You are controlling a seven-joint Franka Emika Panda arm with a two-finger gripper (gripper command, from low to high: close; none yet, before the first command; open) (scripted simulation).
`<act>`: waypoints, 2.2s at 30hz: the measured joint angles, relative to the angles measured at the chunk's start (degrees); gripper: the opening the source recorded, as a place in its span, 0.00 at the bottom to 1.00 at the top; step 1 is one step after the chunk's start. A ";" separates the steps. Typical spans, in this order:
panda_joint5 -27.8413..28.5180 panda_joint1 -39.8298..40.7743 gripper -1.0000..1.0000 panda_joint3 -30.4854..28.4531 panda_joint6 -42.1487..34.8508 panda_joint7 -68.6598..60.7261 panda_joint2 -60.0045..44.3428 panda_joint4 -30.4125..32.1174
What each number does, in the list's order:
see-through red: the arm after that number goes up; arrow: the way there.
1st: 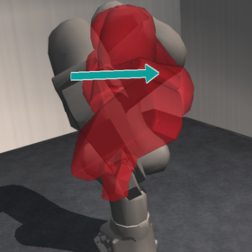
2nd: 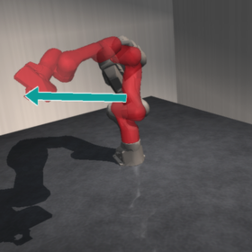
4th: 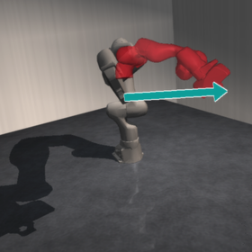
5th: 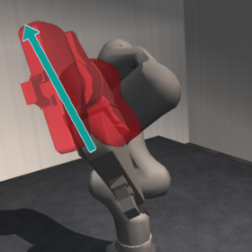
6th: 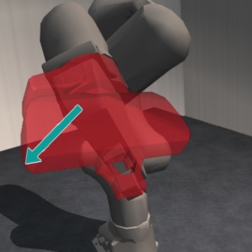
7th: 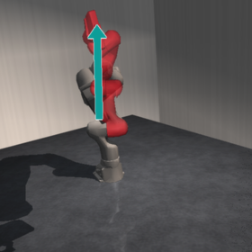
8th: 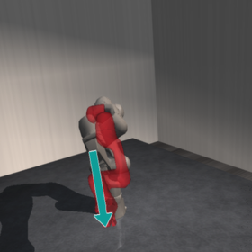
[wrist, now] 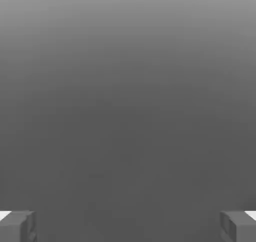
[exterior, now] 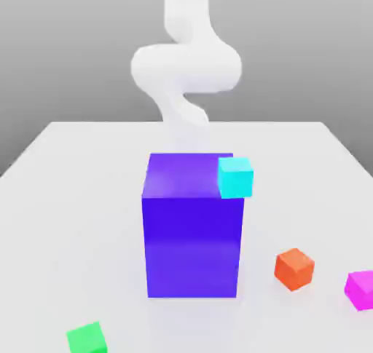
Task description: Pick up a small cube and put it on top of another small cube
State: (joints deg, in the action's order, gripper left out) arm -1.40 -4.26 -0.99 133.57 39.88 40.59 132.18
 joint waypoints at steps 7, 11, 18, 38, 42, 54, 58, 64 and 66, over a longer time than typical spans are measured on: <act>-4.30 -10.90 0.50 -1.41 5.01 -17.13 -14.99 1.11; -6.61 -15.54 0.50 -0.58 7.79 -26.62 -23.35 1.72; -7.50 -21.99 0.50 3.47 12.88 -41.01 -37.79 2.86; 6.34 -32.01 0.00 4.37 28.05 -51.06 -67.51 2.70; 5.97 -31.70 0.00 4.82 25.58 -51.41 -64.35 3.37; -1.72 -15.01 0.00 -6.80 16.23 -54.61 -56.08 3.08; -3.86 -8.96 0.00 -11.88 14.72 -55.34 -54.72 3.09; -11.84 2.08 1.00 -15.13 18.89 -59.62 -62.83 -0.40; -11.84 2.08 1.00 -15.13 18.89 -59.62 -62.83 -0.40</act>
State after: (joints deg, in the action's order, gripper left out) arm -13.24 -2.19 -16.11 152.46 -19.74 -22.24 131.78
